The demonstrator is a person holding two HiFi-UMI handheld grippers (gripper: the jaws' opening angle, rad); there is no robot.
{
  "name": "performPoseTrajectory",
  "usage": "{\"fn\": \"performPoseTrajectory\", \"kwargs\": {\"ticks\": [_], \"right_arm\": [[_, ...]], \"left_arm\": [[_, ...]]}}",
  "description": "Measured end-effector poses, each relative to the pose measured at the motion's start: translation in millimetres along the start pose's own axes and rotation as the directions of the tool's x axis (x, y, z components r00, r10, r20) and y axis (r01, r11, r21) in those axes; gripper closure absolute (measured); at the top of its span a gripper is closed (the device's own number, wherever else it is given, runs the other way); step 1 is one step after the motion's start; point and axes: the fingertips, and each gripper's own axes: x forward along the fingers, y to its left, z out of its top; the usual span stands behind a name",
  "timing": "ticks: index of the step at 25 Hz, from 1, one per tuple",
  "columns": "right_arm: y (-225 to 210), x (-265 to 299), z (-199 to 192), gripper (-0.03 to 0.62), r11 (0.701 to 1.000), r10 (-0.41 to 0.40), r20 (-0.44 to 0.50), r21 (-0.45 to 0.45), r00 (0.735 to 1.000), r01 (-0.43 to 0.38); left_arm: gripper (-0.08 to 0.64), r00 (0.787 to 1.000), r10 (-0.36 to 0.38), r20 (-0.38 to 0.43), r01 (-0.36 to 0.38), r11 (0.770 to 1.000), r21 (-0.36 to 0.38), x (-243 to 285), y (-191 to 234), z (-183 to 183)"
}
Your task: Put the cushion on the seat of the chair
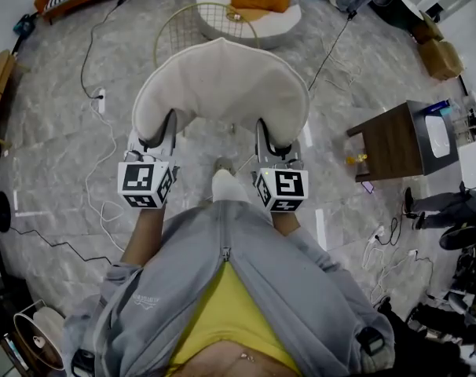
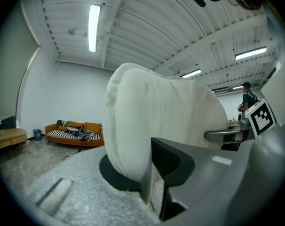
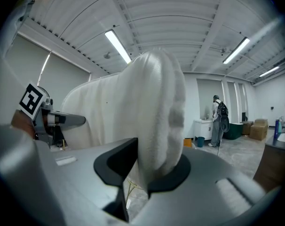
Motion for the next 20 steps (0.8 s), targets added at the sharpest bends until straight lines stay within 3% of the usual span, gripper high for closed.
{"fn": "performPoseTrajectory", "kwargs": {"ticks": [9, 20], "right_arm": [[-17, 72, 1, 0.520, 1.000, 0.021, 0.007, 0.004, 1.000, -0.021], [-72, 218, 13, 0.520, 0.997, 0.074, -0.011, 0.006, 0.997, -0.074]], "left_arm": [[0.489, 1.000, 0.027, 0.001, -0.027, 1.000, 0.002, 59, 34, 0], [0.489, 0.996, 0.084, -0.023, -0.084, 0.996, -0.001, 192, 89, 11]]}}
